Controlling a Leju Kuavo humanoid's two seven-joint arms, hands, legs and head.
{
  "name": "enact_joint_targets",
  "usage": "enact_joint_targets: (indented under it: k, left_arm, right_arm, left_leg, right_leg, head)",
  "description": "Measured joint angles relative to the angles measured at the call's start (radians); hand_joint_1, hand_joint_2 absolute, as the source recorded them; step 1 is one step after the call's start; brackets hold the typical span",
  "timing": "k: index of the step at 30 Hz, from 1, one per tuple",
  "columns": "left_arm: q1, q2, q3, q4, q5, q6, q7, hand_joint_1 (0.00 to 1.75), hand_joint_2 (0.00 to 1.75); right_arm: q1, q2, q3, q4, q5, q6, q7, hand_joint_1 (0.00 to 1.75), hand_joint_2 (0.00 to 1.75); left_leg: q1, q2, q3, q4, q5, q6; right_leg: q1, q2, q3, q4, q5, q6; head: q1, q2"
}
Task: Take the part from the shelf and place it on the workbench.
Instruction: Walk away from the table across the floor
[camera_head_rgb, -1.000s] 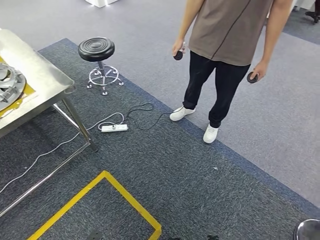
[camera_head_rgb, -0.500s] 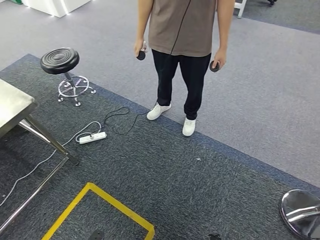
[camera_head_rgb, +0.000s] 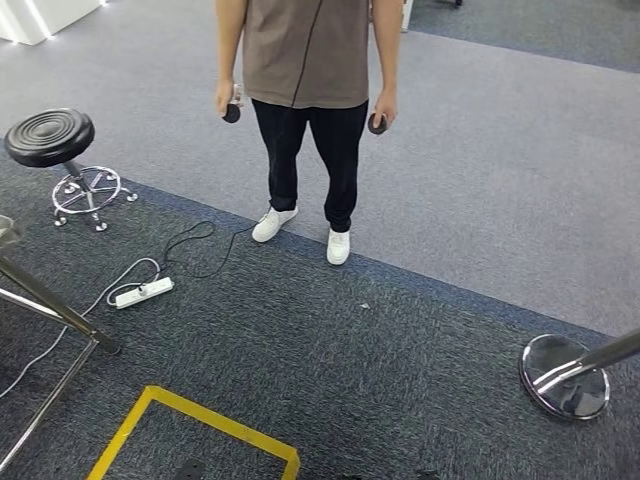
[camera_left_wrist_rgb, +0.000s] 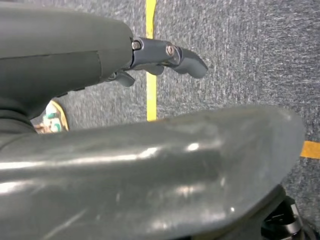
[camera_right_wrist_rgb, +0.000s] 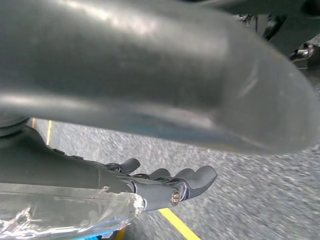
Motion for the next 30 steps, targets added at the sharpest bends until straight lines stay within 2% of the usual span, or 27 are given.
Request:
enact_joint_targets:
  k: [4,5,7,8,9,11,12,13,14,15,16,17,18,19,20,22,24,25,26,27,28,29,30]
  left_arm:
    - [-0.001,0.0,0.0,0.0,0.0,0.0,0.0,0.0,0.0]
    - [-0.001,0.0,0.0,0.0,0.0,0.001,0.0,0.0,0.0]
    - [-0.002,0.0,0.0,0.0,0.002,0.001,0.0,0.0,0.0]
    - [-0.002,-0.001,0.0,0.0,0.002,0.002,0.0,0.0,0.0]
    - [-0.003,-0.001,0.0,0.0,0.003,0.002,0.0,0.0,0.0]
    - [-0.004,-0.001,0.0,0.0,0.003,0.002,0.0,0.0,0.0]
    - [-0.004,-0.001,0.0,0.0,0.003,0.002,0.0,0.0,0.0]
    - [-0.003,-0.001,0.0,0.0,0.003,0.002,0.0,0.0,0.0]
    - [-0.002,-0.001,0.0,0.0,0.003,0.002,0.0,0.0,0.0]
    - [0.0,-0.001,0.0,0.0,0.003,0.002,0.0,0.0,0.0]
    - [0.002,-0.001,0.0,0.0,0.003,0.002,0.0,0.0,0.0]
    - [0.004,-0.001,0.0,0.0,0.003,0.002,0.0,0.0,0.0]
    - [0.004,-0.001,0.0,0.0,0.003,0.002,0.0,0.0,0.0]
    - [0.004,-0.001,0.0,0.0,0.003,0.002,0.0,0.0,0.0]
    - [0.004,-0.001,0.0,0.0,0.003,0.002,0.0,0.0,0.0]
    - [0.003,-0.001,0.0,0.0,0.003,0.002,0.0,0.0,0.0]
    - [0.001,-0.001,0.0,0.0,0.004,0.002,0.0,0.0,0.0]
    - [0.0,-0.001,0.0,0.0,0.004,0.002,0.0,0.0,0.0]
    - [0.0,-0.001,0.0,0.0,0.004,0.002,0.0,0.0,0.0]
    - [0.001,-0.002,0.0,0.0,0.004,0.002,0.0,0.0,0.0]
    - [0.002,-0.002,0.0,0.0,0.004,0.002,0.0,0.0,0.0]
    - [0.005,-0.001,0.0,0.0,0.004,0.002,0.0,0.0,0.0]
    - [0.007,-0.001,0.0,0.0,0.005,0.002,0.001,0.0,0.0]
  right_arm:
    - [0.002,0.0,0.0,0.0,0.0,0.0,0.001,0.0,0.0]
    - [0.003,0.0,0.0,0.0,0.0,0.0,0.001,0.0,0.0]
    - [0.001,0.0,-0.001,0.0,0.001,-0.001,0.002,0.0,0.0]
    - [0.0,0.0,-0.001,0.0,0.001,-0.001,0.002,0.0,0.0]
    - [-0.001,0.0,-0.001,0.0,0.001,-0.001,0.002,0.0,0.0]
    - [0.002,0.0,-0.001,0.0,0.001,-0.002,0.003,0.0,0.0]
    - [0.002,0.0,-0.001,0.0,0.001,-0.002,0.003,0.0,0.0]
    - [0.001,0.0,-0.002,0.0,0.001,-0.002,0.004,0.0,0.0]
    - [0.0,0.001,-0.002,0.0,0.001,-0.002,0.004,0.0,0.0]
    - [0.0,0.001,-0.002,0.0,0.001,-0.002,0.004,0.0,0.0]
    - [0.001,0.001,-0.002,0.0,0.001,-0.002,0.004,0.0,0.0]
    - [0.002,0.001,-0.002,0.0,0.001,-0.002,0.004,0.0,0.0]
    - [0.003,0.001,-0.002,0.0,0.001,-0.002,0.004,0.0,0.0]
    - [0.004,0.001,-0.002,0.0,0.001,-0.002,0.004,0.0,0.0]
    - [0.002,0.001,-0.002,0.0,0.001,-0.002,0.004,0.0,0.0]
    - [0.0,0.001,-0.002,0.0,0.002,-0.002,0.004,0.0,0.0]
    - [0.004,0.001,-0.002,0.0,0.002,-0.002,0.004,0.0,0.0]
    - [0.007,0.001,-0.002,0.0,0.002,-0.002,0.004,0.0,0.0]
    - [0.008,0.001,-0.002,0.001,0.002,-0.002,0.005,0.0,0.0]
    - [0.008,0.001,-0.002,0.001,0.002,-0.002,0.006,0.0,0.0]
    - [0.005,0.001,-0.002,0.001,0.002,-0.002,0.006,0.0,0.0]
    - [0.003,0.001,-0.002,0.001,0.003,-0.002,0.007,0.0,0.0]
    - [0.002,0.001,-0.002,0.001,0.003,-0.002,0.007,0.0,0.0]
  left_leg:
    - [-0.001,0.007,0.001,0.0,0.0,0.0]
    - [-0.001,0.016,0.003,0.0,-0.002,-0.002]
    - [-0.005,0.044,0.01,0.0,-0.006,-0.014]
    - [-0.007,0.059,0.015,-0.001,-0.007,-0.023]
    - [-0.008,0.067,0.017,-0.003,-0.009,-0.032]
    - [-0.004,0.039,0.01,0.019,-0.032,-0.044]
    - [-0.003,0.015,-0.008,0.059,-0.059,-0.049]
    - [-0.002,-0.009,-0.036,0.12,-0.093,-0.051]
    - [-0.002,-0.022,-0.07,0.191,-0.125,-0.053]
    - [-0.002,-0.027,-0.1,0.25,-0.144,-0.054]
    - [-0.002,-0.03,-0.116,0.278,-0.143,-0.054]
    - [-0.001,-0.032,-0.114,0.268,-0.122,-0.053]
    - [0.001,-0.038,-0.094,0.221,-0.086,-0.053]
    - [0.005,-0.057,-0.063,0.154,-0.047,-0.054]
    - [0.01,-0.082,-0.032,0.085,-0.021,-0.053]
    - [0.014,-0.117,0.002,0.008,-0.003,-0.046]
    - [0.011,-0.106,0.003,0.0,-0.004,-0.031]
    - [0.011,-0.095,0.004,-0.002,-0.001,-0.023]
    - [0.011,-0.083,0.005,-0.004,0.001,-0.015]
    - [0.01,-0.068,0.006,-0.006,0.003,-0.008]
    - [0.007,-0.053,0.006,-0.007,0.002,-0.004]
    - [0.004,-0.038,0.006,-0.006,0.001,-0.001]
    - [0.001,-0.023,0.007,-0.006,0.0,0.001]
  right_leg:
    - [0.0,-0.001,0.014,-0.021,0.014,-0.001]
    - [0.001,-0.014,0.054,-0.087,0.042,-0.003]
    - [0.006,-0.041,0.137,-0.231,0.095,-0.018]
    - [0.01,-0.049,0.169,-0.291,0.115,-0.027]
    - [0.01,-0.042,0.172,-0.302,0.118,-0.037]
    - [0.006,-0.022,0.171,-0.308,0.125,-0.049]
    - [0.003,-0.012,0.172,-0.31,0.128,-0.054]
    - [0.002,-0.002,0.17,-0.311,0.129,-0.057]
    - [0.002,0.01,0.168,-0.311,0.13,-0.059]
    - [0.002,0.023,0.166,-0.311,0.131,-0.059]
    - [0.002,0.037,0.165,-0.311,0.132,-0.059]
    - [0.001,0.051,0.165,-0.31,0.133,-0.057]
    - [0.0,0.065,0.165,-0.31,0.134,-0.055]
    - [-0.001,0.079,0.165,-0.31,0.136,-0.052]
    - [-0.001,0.092,0.163,-0.307,0.137,-0.047]
    - [-0.001,0.115,0.154,-0.307,0.141,-0.034]
    - [-0.004,0.135,0.145,-0.313,0.147,-0.019]
    - [-0.005,0.128,0.141,-0.311,0.146,-0.014]
    - [-0.004,0.107,0.13,-0.293,0.134,-0.011]
    - [-0.002,0.077,0.111,-0.253,0.11,-0.008]
    - [0.0,0.041,0.082,-0.192,0.076,-0.008]
    - [0.001,0.019,0.048,-0.12,0.041,-0.007]
    - [0.001,0.008,0.019,-0.057,0.015,-0.006]
  head:
    - [0.0,0.0]
    - [0.0,0.0]
    - [-0.001,0.0]
    - [-0.002,0.0]
    - [-0.003,0.0]
    - [-0.005,0.0]
    - [-0.007,0.0]
    - [-0.009,0.0]
    - [-0.01,0.0]
    - [-0.01,0.0]
    - [-0.01,0.0]
    - [-0.01,0.0]
    - [-0.01,0.0]
    - [-0.01,0.0]
    - [-0.011,0.0]
    - [-0.013,0.0]
    - [-0.014,0.0]
    - [-0.014,0.0]
    - [-0.011,0.0]
    - [-0.007,0.0]
    - [-0.004,0.0]
    - [-0.002,0.0]
    - [-0.002,0.0]
